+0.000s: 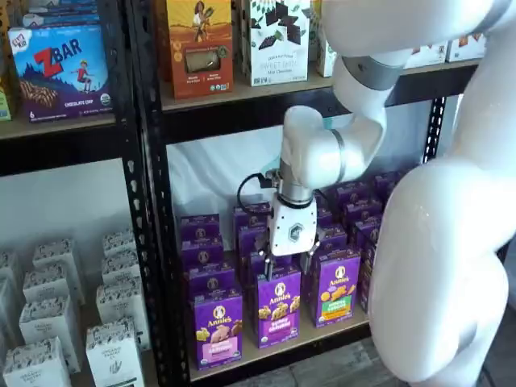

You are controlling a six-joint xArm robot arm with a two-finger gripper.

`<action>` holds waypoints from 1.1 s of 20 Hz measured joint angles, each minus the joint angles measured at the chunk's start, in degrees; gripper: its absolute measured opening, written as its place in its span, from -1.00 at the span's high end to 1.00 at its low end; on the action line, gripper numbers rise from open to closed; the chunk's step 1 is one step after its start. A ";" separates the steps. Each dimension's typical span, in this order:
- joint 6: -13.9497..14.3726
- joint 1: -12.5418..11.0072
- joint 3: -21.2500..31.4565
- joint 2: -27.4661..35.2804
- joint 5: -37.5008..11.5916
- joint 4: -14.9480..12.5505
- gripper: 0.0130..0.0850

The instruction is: Pick up the purple box with a pink patch in the middle, on the bottom shelf, the first box from the left

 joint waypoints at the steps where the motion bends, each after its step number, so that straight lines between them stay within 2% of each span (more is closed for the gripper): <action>1: 0.30 0.18 -0.89 1.08 -0.22 -0.17 -1.00; 3: 0.97 0.60 -2.86 3.36 -0.24 -0.44 -1.00; 6: 3.98 1.44 -6.16 7.04 0.16 -2.85 -1.00; 11: 5.65 2.87 -10.82 12.70 0.38 -3.11 -1.00; 13: 7.20 3.22 -11.95 14.51 0.02 -4.46 -1.00; 17: 8.56 3.70 -13.85 17.78 -1.22 -5.49 -1.00; 20: 10.81 3.77 -15.02 19.68 -2.63 -7.89 -1.00; 22: 11.21 3.74 -15.89 20.74 -3.08 -8.38 -1.00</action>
